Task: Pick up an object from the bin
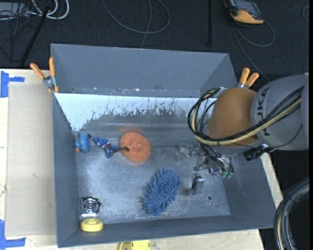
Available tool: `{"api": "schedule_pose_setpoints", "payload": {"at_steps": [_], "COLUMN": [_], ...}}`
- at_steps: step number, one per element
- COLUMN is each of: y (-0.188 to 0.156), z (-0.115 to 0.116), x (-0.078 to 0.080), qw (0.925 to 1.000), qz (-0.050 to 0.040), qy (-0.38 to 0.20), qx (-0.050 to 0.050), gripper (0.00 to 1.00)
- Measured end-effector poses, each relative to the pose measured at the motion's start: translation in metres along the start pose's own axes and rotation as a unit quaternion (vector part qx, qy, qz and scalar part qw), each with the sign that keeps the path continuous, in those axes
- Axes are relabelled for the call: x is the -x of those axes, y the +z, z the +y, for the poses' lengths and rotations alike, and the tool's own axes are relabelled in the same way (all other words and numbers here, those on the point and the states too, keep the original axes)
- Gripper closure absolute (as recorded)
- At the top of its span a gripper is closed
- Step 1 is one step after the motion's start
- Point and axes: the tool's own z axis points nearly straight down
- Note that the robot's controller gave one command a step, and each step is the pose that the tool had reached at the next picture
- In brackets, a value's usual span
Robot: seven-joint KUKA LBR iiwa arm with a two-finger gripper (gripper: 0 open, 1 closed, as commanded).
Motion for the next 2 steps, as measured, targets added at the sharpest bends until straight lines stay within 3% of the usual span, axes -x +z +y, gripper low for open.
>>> {"api": "schedule_pose_setpoints", "payload": {"at_steps": [1, 2], "y": [0.003, 0.005], "z": [0.018, 0.04], "x": [-0.017, -0.018], "qw": [0.9969, 0.9938], "qz": [0.0001, 0.0], "qy": [-0.078, -0.111], "qx": [-0.001, -0.001], "gripper": [0.0, 0.0]}}
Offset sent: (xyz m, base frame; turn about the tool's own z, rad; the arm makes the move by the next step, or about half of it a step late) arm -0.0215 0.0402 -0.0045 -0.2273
